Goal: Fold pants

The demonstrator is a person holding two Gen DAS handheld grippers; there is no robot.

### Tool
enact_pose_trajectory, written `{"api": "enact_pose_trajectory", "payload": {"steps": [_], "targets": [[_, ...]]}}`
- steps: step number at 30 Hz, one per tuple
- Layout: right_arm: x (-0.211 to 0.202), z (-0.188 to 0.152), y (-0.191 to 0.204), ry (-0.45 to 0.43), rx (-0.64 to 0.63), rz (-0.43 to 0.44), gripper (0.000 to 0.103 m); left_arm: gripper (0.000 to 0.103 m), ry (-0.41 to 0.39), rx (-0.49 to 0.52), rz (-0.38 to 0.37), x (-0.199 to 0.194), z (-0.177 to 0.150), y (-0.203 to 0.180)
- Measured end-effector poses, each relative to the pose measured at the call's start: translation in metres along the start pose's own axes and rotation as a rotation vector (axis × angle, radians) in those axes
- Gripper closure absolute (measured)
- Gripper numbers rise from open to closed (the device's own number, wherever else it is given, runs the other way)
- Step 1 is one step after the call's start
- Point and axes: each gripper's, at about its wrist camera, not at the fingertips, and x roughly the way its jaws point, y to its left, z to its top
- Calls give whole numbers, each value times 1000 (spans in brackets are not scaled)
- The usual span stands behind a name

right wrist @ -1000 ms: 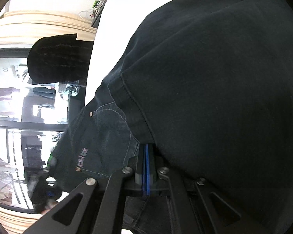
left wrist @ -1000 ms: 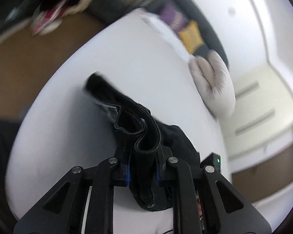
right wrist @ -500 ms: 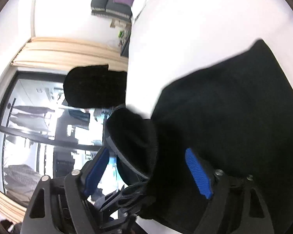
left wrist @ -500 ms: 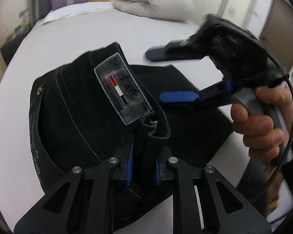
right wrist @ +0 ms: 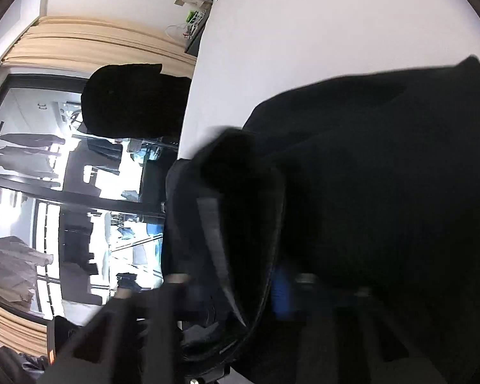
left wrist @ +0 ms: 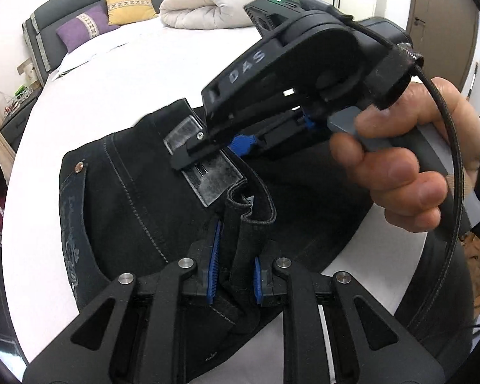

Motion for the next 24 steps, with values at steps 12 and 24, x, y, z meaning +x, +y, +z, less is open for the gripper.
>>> {"api": "enact_pose_trajectory", "payload": {"steps": [12,24], "targets": [[-72,23,-19,-43,-32,-106,87,87,-34,66,-94,21,72,-60],[-92,20,-69,-29,16,-135,87,87,25,105,-120,71,108,-105]]}}
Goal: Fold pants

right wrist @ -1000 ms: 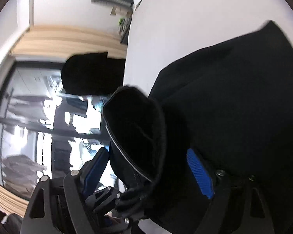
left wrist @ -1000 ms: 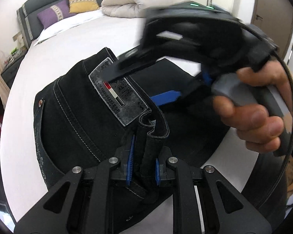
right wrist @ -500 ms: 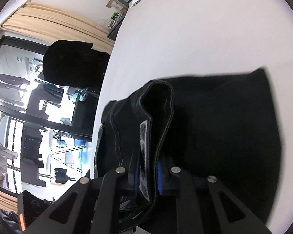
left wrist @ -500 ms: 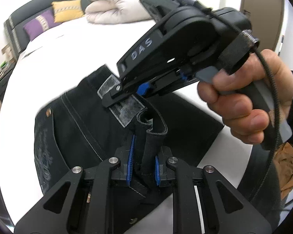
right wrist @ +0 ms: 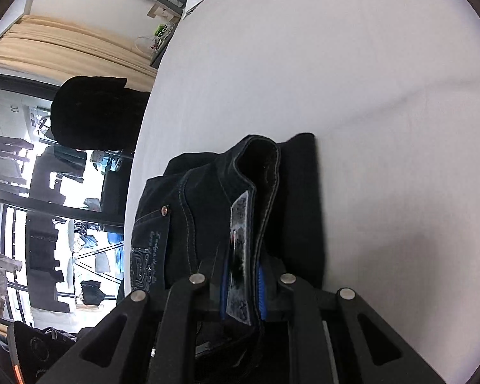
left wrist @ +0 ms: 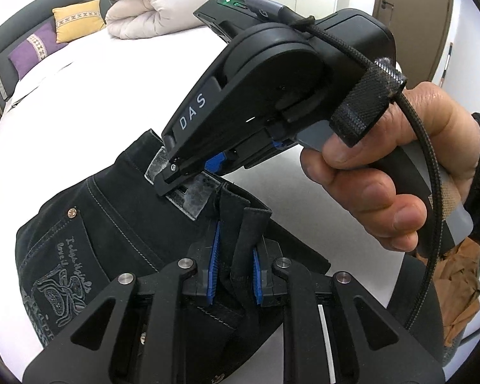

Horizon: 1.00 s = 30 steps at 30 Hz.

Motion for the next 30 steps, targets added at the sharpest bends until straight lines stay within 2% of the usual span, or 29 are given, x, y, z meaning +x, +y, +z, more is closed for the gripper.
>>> {"api": "enact_pose_trajectory", "payload": {"steps": [5,7,9,11,13,15,16,17,18,19,20,25,30], "targets": [[-7,-11,-4,-36,12,9,87,87,-5,10,-13,1,-1,0],[-8,-18,-11,-50,41,26,87,87,-1,14,-20,-4,-19,9],[-5,-24,-16,-66,70,38,87,87,2,25,-19,1,-22,11],[-2,-27,-20,-75,80,24,80,83,20,5,-41,5,-25,19],[-3,-28,-29,-89,123,83,76,82,30,-40,-78,-2,-24,34],[-13,-30,-33,-130,155,92,69,78,36,-49,-86,-10,-23,42],[-20,-31,-32,-152,158,71,66,70,36,-50,-79,-14,-23,45],[-27,-32,-31,-172,159,38,64,52,35,-60,-69,-20,-23,51],[-34,-34,-29,-191,159,10,60,44,28,-73,-57,-26,-23,56],[-40,-36,-27,-204,158,0,60,38,26,-89,-39,-33,-23,62],[-47,-39,-23,-215,151,-2,60,37,33,-106,-33,-38,-23,68],[-59,-51,4,-235,107,-28,86,37,22,-131,49,-65,-22,90],[-51,-53,23,-228,86,-16,88,38,41,-160,109,-68,-32,109]]}}
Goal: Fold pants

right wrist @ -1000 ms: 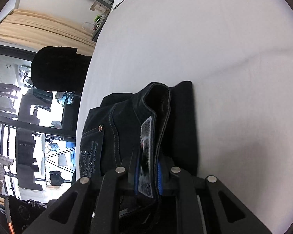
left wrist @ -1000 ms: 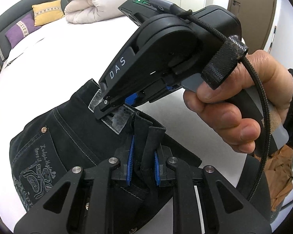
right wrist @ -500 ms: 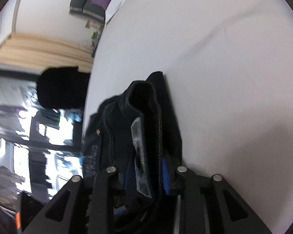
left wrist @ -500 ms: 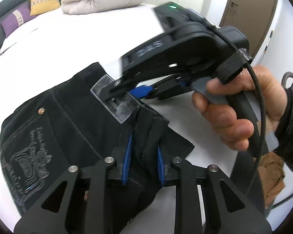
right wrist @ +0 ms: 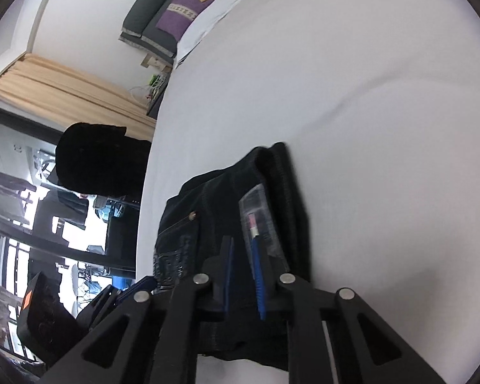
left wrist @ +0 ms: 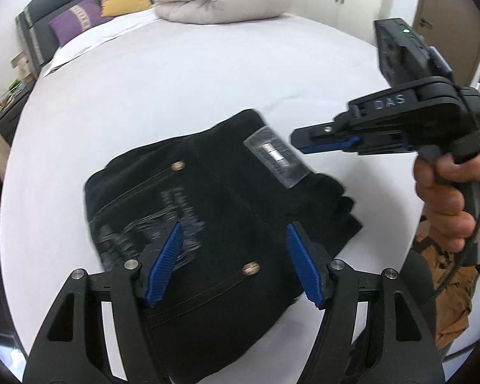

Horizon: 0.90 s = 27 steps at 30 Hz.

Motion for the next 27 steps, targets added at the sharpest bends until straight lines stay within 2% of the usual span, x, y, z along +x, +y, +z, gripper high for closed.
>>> {"api": "enact_pose_trajectory", "payload": {"steps": [4,7,9,11,15,17,18,20,24,27], "targets": [[14,-9,4,33,6,0,88,38,10,-35,40,-6,-8,22],[28,-23,-2,77,-11,-75,89,38,39,-57,52,-6,-15,28],[28,-31,-13,77,4,-97,103,38,70,-72,46,5,-22,32],[17,-37,-25,50,44,-68,103,38,94,-76,47,13,-30,38],[-5,-45,-29,17,48,-95,103,38,98,-75,44,15,-36,44],[-18,-48,-25,-3,33,-132,102,38,99,-77,46,15,-37,45],[-23,-48,-22,-15,31,-126,97,38,100,-77,49,16,-38,45],[-30,-47,-9,-38,9,-99,96,38,98,-78,51,17,-40,44],[-17,-45,15,-24,-52,-54,96,38,98,-75,52,19,-40,43],[3,-53,15,24,-54,-71,94,38,94,-71,49,23,-40,42]]}}
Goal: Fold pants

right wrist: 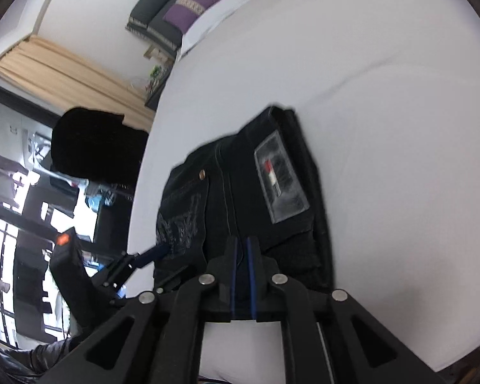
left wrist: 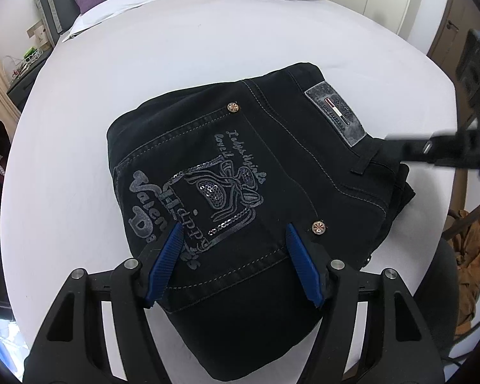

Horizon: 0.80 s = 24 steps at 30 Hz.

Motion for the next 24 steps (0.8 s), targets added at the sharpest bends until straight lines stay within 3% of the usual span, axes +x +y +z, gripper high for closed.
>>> {"api": "enact_pose_trajectory", "payload": {"steps": [3,8,9,10,12,15,18,24], "targets": [[12,-16,-12,41,7,-26,94,38,-6,3,-16,-3,-4,2],[-7,-43,-30,15,41,28,95,37,-53,-74,-100,-27,-21,29],[-11,-48,-32,12,38,20,92,37,-53,-116,-120,-31,-25,41],[-18,-52,-33,4,34,-18,72,36,-48,-147,-131,-33,-27,50],[-36,-54,-38,-42,43,-29,53,36,-41,-233,-177,-31,-30,74],[-55,-41,-37,-103,32,-28,48,36,-11,-357,-272,-17,-28,101],[-54,-14,-28,-110,-5,-30,47,36,11,-472,-389,-1,-23,120],[-6,39,-38,0,4,-23,38,36,87,-556,-536,34,-14,132]]}}
